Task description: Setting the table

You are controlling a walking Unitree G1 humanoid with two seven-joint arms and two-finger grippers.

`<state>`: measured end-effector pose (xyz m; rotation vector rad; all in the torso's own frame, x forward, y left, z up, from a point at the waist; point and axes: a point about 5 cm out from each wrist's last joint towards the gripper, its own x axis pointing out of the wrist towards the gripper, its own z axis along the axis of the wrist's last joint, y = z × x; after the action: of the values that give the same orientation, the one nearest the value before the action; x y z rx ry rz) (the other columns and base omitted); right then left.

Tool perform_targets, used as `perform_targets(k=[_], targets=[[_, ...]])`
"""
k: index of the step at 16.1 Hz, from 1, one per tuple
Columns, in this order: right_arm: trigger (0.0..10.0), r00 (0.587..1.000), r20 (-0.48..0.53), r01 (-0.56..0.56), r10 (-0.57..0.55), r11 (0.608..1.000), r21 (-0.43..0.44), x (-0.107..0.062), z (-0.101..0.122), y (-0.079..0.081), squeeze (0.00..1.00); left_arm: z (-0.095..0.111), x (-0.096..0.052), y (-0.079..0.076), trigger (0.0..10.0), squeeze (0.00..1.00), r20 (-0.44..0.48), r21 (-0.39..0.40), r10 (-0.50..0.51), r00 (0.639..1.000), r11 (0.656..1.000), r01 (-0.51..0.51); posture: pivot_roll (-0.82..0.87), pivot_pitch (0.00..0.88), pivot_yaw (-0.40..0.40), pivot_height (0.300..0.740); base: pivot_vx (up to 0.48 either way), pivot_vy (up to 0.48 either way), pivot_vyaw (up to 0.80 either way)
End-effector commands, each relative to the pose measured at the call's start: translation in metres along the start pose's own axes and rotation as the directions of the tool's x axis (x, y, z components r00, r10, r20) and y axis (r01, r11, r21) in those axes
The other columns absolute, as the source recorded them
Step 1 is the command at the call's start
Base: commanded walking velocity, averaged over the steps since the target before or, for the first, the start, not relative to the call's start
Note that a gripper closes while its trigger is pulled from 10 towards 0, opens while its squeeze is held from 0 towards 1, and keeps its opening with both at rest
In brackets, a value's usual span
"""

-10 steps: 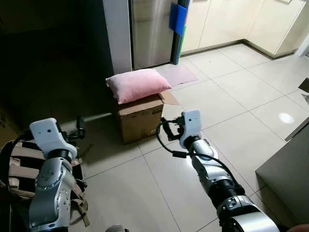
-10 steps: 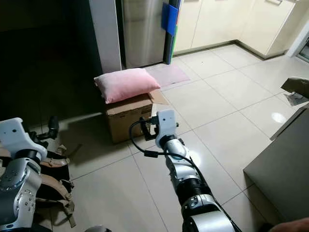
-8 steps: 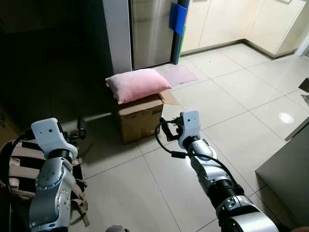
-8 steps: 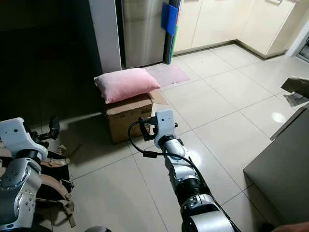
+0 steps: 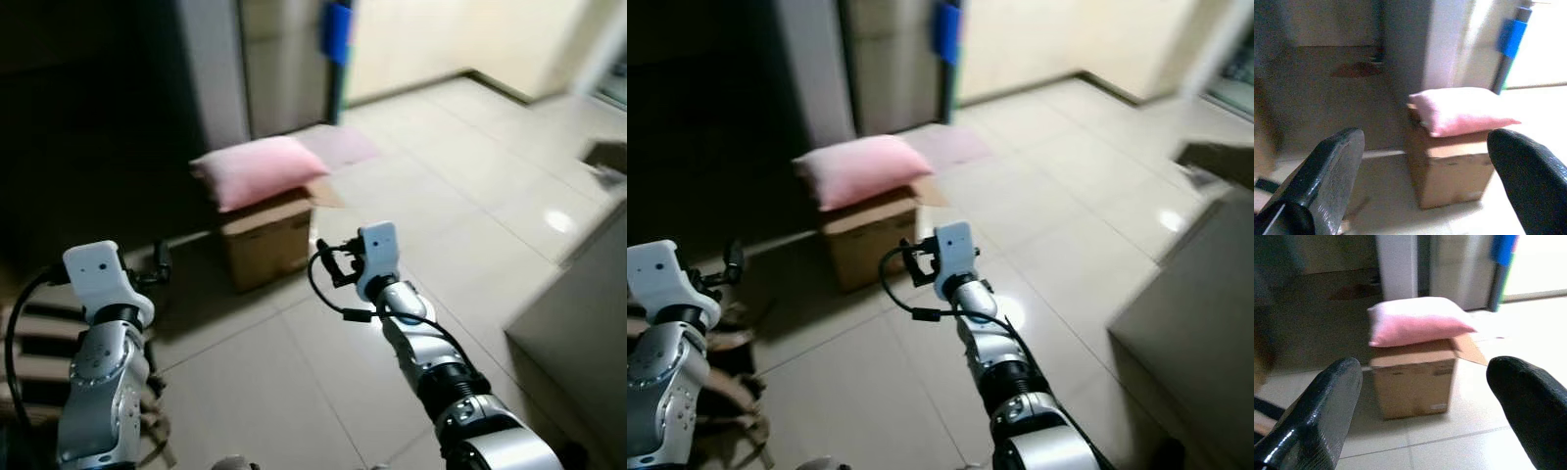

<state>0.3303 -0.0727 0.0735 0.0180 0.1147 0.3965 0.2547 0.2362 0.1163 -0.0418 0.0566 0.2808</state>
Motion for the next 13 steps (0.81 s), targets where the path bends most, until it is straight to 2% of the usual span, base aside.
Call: perform_targets(k=[1, 5, 13], targets=[[10.0, 1.000, 0.007, -0.002, 0.002, 1.000, 0.008, 0.0009, 0.0024, -0.0012, 0.00, -0.0007, -0.0006, -0.0044, 10.0, 0.00, -0.005, 0.009, -0.009, 1.000, 1.000, 0.009, 0.09, 0.004, -0.010, 0.740, 0.000, 0.000, -0.74], [10.0, 1.000, 0.005, 0.008, -0.008, 1.000, 0.007, 0.0016, 0.0034, -0.0059, 0.00, 0.0039, 0.0031, -0.0025, 10.0, 0.00, 0.017, 0.035, -0.004, 1.000, 0.999, 0.004, 0.10, 0.000, -0.016, 0.740, 0.000, 0.000, -0.74], [10.0, 1.000, 0.011, -0.001, 0.001, 1.000, -0.001, 0.0036, 0.0044, -0.0021, 0.00, 0.0044, 0.0035, -0.0048, 10.0, 0.00, 0.028, 0.059, -0.019, 0.999, 0.998, 0.017, 0.10, 0.000, -0.028, 0.740, 0.000, 0.000, -0.74]])
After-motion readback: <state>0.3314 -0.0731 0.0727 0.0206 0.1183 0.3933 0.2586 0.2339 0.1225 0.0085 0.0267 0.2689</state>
